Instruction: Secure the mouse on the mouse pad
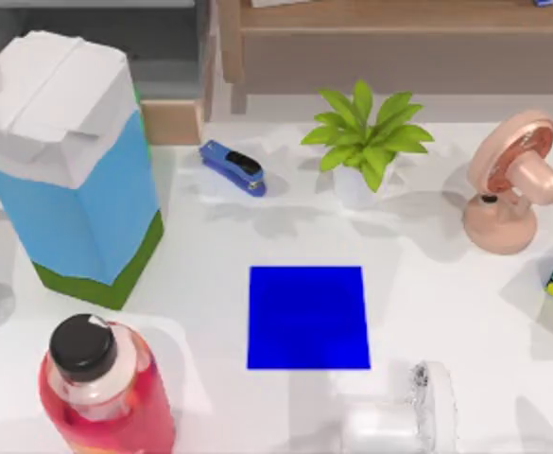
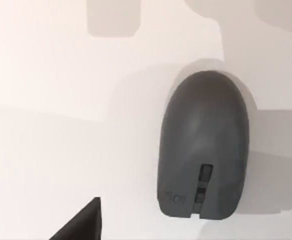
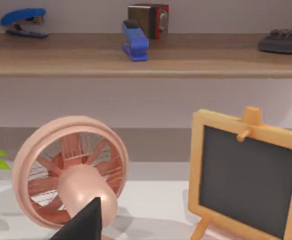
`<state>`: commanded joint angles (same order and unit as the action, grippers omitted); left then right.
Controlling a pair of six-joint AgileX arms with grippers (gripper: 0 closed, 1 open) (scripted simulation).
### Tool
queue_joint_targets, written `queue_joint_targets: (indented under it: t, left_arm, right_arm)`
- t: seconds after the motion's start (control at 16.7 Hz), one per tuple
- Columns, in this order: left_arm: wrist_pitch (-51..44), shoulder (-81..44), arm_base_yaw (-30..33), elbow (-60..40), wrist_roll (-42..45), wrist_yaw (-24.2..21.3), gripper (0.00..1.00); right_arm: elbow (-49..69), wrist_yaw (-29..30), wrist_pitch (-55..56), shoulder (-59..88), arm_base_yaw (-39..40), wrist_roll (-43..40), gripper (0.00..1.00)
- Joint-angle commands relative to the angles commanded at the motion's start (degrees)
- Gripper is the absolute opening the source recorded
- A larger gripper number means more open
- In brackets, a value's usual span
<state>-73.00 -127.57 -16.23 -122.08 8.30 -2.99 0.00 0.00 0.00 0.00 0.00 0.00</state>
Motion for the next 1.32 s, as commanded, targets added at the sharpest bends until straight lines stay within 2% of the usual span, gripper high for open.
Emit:
queue_joint_targets:
  t: [0.3,0.72,1.32]
  left_arm:
    - [-6.10,-9.46,1.35,-4.45,1.61,2.35,1.00]
    - [-6.30,-10.08,1.17,-4.52,1.71,2.47,1.00]
    - [13.20,-13.43,1.39,11.50,1.84,2.49,1.00]
  right_arm:
    - [0.00,0.00,0.00,0.00,0.00,0.00,1.00]
    - [0.00,0.00,0.00,0.00,0.00,0.00,1.00]
    - [0.00,0.00,0.00,0.00,0.00,0.00,1.00]
